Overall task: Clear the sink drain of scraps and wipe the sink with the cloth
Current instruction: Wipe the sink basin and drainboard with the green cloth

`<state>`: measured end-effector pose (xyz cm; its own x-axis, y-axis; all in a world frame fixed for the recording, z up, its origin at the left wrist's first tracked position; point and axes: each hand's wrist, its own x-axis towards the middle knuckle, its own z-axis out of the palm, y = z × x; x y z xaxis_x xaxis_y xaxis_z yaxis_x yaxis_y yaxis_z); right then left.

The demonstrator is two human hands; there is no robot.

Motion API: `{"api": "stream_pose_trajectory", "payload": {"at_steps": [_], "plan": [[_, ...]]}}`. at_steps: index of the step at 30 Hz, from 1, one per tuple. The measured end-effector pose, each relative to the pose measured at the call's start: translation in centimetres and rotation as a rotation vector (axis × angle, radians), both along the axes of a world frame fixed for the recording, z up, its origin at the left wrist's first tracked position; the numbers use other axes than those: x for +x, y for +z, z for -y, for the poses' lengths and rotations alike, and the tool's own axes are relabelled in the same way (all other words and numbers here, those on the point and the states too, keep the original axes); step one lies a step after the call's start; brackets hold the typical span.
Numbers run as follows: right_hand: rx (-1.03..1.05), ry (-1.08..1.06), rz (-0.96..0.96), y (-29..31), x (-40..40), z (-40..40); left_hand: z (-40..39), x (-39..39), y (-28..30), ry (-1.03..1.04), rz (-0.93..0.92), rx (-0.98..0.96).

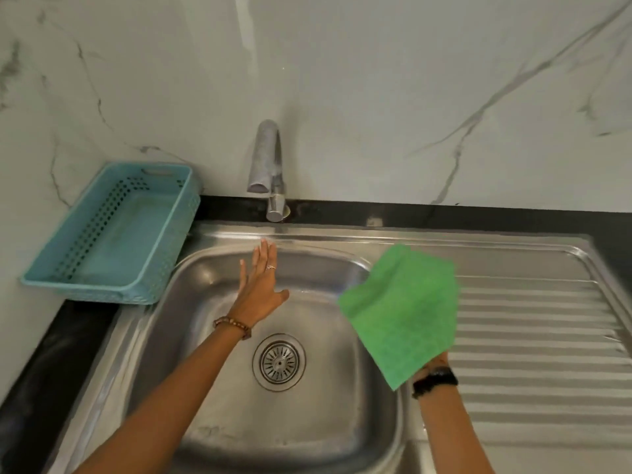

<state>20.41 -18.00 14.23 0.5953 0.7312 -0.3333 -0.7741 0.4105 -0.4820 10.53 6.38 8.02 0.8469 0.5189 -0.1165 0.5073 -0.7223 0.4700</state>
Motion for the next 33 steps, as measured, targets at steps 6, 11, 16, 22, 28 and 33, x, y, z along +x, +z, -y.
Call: {"api": "stream_pose_trajectory", "payload": {"at_steps": [6, 11, 16, 22, 28, 33], "plan": [[-0.472, -0.110, 0.296, 0.2, 7.1, 4.1, 0.1, 3.7, 0.2, -0.132, -0.109, 0.236], [-1.011, -0.037, 0.784, -1.2, 14.8, 2.4, -0.9, 5.8, 1.1, -0.025, 0.098, 0.362], [-1.698, 0.424, 1.456, -7.0, 13.0, -3.1, -1.8, 7.2, 1.5, -0.010, 0.046, 0.412], [-1.684, 0.286, 1.611, -8.7, 10.3, -7.8, -2.6, 7.1, 1.2, -0.047, 0.069, 0.345], [-1.235, 0.380, 1.937, -9.2, 2.4, -15.8, -3.1, 7.4, 1.6, 0.006, 0.058, 0.328], [-1.151, 0.415, 2.000, -8.3, 2.4, -15.6, -2.9, 7.3, 1.7, 0.032, 0.093, 0.329]]}}
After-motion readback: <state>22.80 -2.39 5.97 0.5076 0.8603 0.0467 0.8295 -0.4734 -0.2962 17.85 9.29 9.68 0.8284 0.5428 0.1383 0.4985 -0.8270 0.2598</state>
